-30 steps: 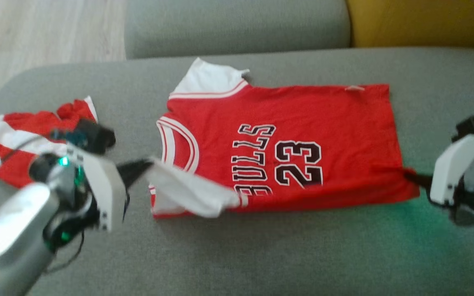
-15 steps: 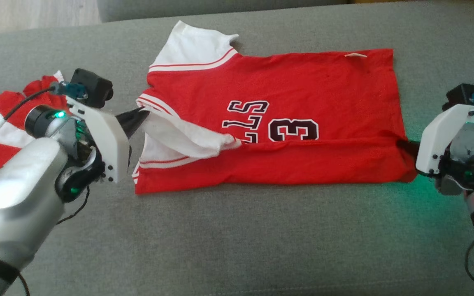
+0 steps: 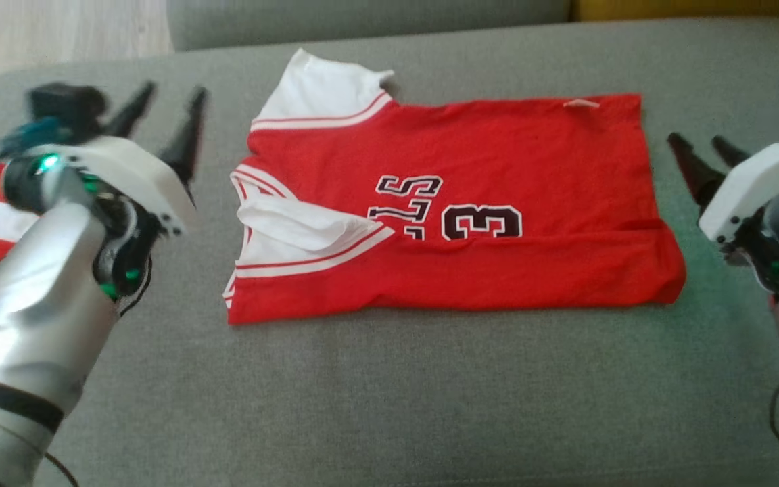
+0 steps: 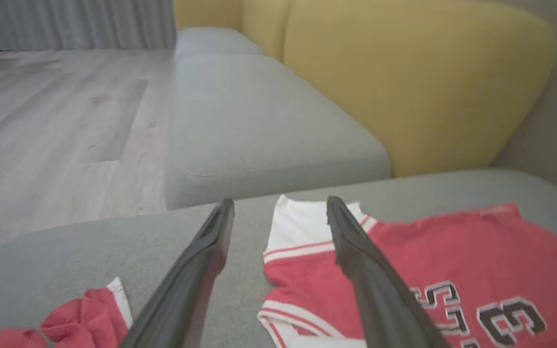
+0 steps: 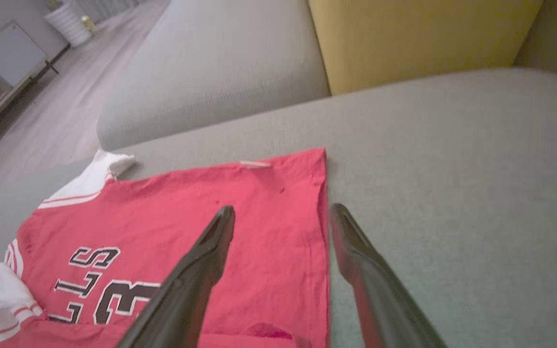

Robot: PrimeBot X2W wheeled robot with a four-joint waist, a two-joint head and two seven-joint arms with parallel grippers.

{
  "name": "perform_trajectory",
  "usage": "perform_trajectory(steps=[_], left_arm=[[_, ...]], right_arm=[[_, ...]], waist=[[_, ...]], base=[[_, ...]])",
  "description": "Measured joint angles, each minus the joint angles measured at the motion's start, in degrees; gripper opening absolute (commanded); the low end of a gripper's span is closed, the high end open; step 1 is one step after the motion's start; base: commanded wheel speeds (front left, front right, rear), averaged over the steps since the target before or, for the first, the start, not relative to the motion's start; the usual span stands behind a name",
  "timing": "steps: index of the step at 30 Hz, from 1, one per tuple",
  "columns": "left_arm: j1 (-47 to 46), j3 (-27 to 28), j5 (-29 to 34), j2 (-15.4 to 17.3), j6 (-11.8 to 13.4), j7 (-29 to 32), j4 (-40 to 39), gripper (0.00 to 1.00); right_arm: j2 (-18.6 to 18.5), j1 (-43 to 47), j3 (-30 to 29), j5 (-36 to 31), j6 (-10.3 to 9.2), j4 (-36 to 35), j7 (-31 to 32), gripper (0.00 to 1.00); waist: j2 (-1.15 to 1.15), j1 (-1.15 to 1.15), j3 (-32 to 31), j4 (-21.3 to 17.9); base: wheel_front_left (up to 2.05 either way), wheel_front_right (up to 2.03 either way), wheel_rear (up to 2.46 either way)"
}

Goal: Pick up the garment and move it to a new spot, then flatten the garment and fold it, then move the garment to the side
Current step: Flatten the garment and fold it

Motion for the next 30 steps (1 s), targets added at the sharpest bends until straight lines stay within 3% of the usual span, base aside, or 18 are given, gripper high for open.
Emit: perform_trajectory(steps=[3, 8, 17, 23, 30], left_arm=[[1.5, 4.1, -2.6, -1.3, 2.7, -3.2, 0.8, 1.00], [8.8, 7.6, -2.9, -3.3, 4.7, -4.4, -1.5, 1.00], [25.1, 18.0, 4.7, -7.6, 9.7, -4.4, -17.6, 1.00], [35.0, 22.6, 14.4, -10.9, 9.6, -4.4, -23.2, 1.00], [40.7, 23.8, 23.3, -15.1, 8.6, -4.4, -24.6, 1.00]], right_arm=[[-0.8, 0.4, -0.2, -0.9, 0.00, 0.3, -5.4, 1.00], [-0.7, 4.9, -0.4, -2.8, 0.00, -1.4, -13.9, 1.00], [2.1, 15.4, -6.7, -17.4, 0.00, -9.1, -29.6, 1.00], [8.6, 25.0, -13.5, -25.4, 0.00, -14.6, -33.0, 1.00], [14.0, 32.5, -16.4, -30.5, 0.00, -20.5, -34.3, 1.00]], waist=[[0.00, 0.00, -2.0, 0.0], [0.00, 0.00, -6.0, 0.2], [0.00, 0.00, -10.5, 0.7], [0.00, 0.00, -10.9, 0.6], [0.00, 0.00, -11.0, 0.0]], base=[[0.00, 0.00, 0.00], [0.00, 0.00, 0.00], [0.00, 0.00, 0.00], [0.00, 0.00, 0.00], [0.00, 0.00, 0.00]])
